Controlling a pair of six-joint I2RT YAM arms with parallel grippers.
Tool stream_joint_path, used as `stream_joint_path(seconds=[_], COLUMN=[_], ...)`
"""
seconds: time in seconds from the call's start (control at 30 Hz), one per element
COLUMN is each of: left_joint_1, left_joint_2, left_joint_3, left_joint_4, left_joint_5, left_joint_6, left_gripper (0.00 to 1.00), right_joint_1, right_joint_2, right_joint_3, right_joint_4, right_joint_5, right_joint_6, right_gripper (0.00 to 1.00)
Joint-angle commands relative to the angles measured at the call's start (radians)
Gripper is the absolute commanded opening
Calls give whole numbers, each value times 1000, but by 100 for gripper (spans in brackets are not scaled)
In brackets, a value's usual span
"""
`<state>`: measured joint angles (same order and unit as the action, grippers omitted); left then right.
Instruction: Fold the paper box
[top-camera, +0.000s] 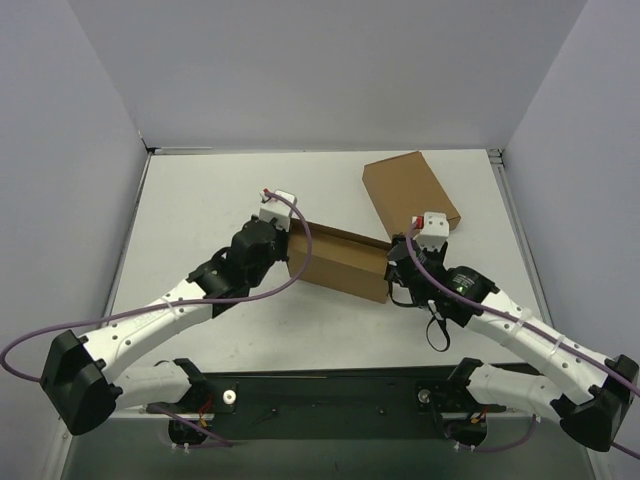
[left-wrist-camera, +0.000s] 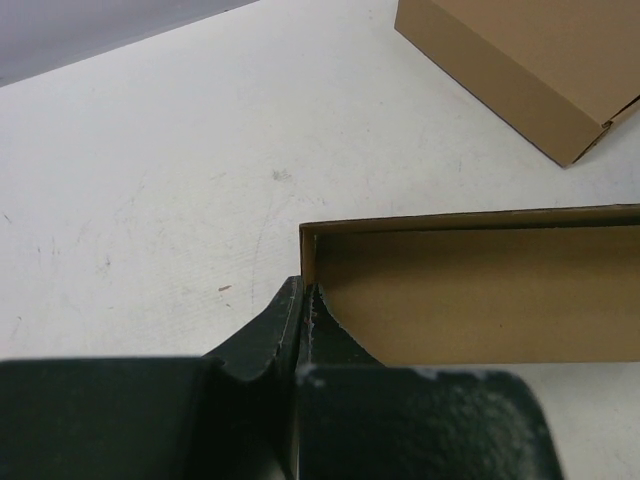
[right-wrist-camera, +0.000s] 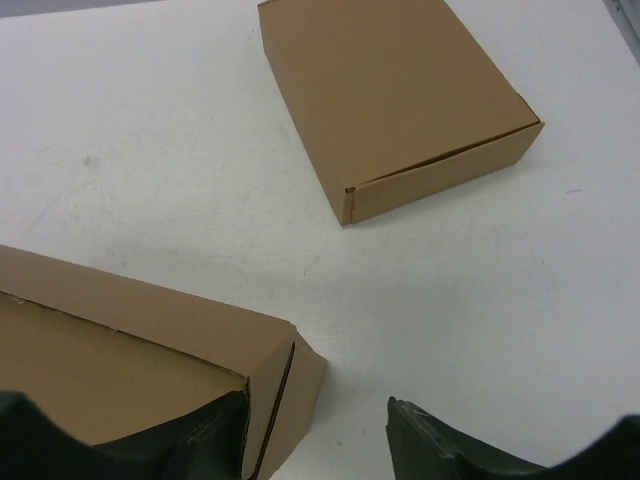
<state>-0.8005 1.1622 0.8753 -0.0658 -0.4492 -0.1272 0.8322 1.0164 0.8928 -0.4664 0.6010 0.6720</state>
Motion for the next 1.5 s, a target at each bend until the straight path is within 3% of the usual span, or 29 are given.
stream_joint_path(seconds=[0.0,0.2,0.37,0.63,0.77,1.07,1.1,1.13,1.2,1.27,1.47], left_joint_1=[-26,-31,-34,-43,-46,-57,-57,-58,-62,-71,-86], left_joint_2=[57,68,82,88,77,68,67,65,60,56,18], left_joint_3=[-9,37,80,108,105,100,99,97,91,68,-31], left_joint_4=[-169,-196,-264,-305,-308,-305,-305,-305,-301,-284,-197], left_joint_5=[72,116,135,129,126,124,122,122,124,127,107], left_joint_6=[23,32,11,-3,0,6,6,6,6,5,-44], left_gripper=[0,0,0,0,0,0,0,0,0,0,0], right_joint_1=[21,33,35,35,35,33,33,33,33,31,36], right_joint_2=[-45,-137,-161,-75,-64,-56,-56,-56,-55,-50,-73], right_joint_3=[38,112,201,210,201,187,184,179,169,150,52], right_joint_4=[-275,-304,-322,-365,-362,-327,-324,-325,-316,-316,-314], right_joint_5=[-127,-153,-210,-150,-104,-47,-46,-43,-41,-43,-90], right_joint_6=[-69,-240,-258,-97,-80,-71,-72,-72,-71,-72,-20], right_gripper=[61,69,71,58,45,36,33,23,16,1,0])
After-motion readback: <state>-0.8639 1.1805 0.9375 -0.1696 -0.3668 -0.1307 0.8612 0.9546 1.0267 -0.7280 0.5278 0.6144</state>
